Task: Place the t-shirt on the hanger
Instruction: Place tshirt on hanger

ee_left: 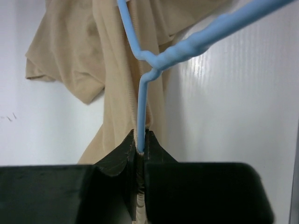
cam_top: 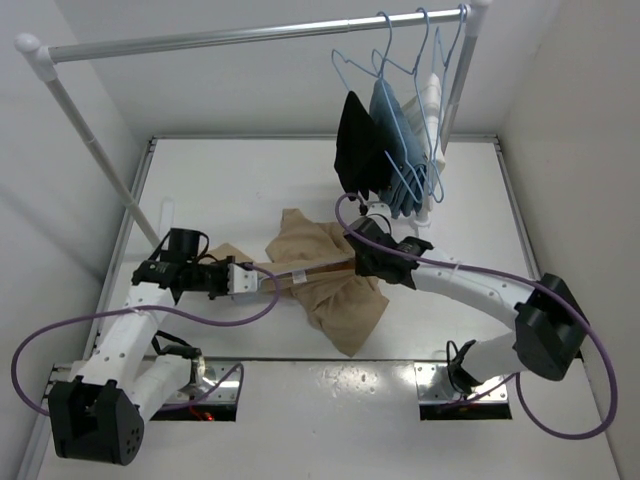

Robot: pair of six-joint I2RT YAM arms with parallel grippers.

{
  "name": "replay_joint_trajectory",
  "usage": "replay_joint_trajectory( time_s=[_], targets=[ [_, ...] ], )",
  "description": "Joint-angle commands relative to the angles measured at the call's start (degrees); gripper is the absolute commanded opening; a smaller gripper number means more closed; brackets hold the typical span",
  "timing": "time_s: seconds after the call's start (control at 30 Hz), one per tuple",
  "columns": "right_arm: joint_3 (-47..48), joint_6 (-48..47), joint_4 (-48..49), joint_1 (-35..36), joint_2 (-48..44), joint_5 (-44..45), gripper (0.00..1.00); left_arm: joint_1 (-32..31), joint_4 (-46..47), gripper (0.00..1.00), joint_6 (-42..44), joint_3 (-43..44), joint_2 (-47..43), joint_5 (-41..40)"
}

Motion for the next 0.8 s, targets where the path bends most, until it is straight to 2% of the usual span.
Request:
replay_joint_trajectory(
  time_s=[0.0, 0.17, 0.33, 0.5, 0.77],
  targets=[
    [-0.79, 0.67, -2.34, -0.63, -3.38, 5.9, 0.0, 0.34, 3.15, 0.0, -6.58, 2.03, 1.05, -6.38],
    [-0.26, -5.03, 1.07, 0.43, -4.43, 2.23, 0.0, -1.5, 4.47, 0.0, -8.51, 2.03, 2.29, -9.03],
    [1.93, -7.32, 1.7, 0.43, -4.43, 3.44, 0.0, -3.87, 1.31, 0.0, -3.06, 2.03, 1.76, -9.65],
    [2.99, -12.16, 8.02, 1.05, -4.43, -4.98, 0.0, -6.78, 2.88, 0.0, -4.21, 2.03, 4.13, -11.49],
    [10.02, -17.87, 11.89, 5.61, -0.74, -15.44, 0.0, -12.14, 8.15, 0.0, -13.94, 3.79, 6.51, -12.3]
  ],
)
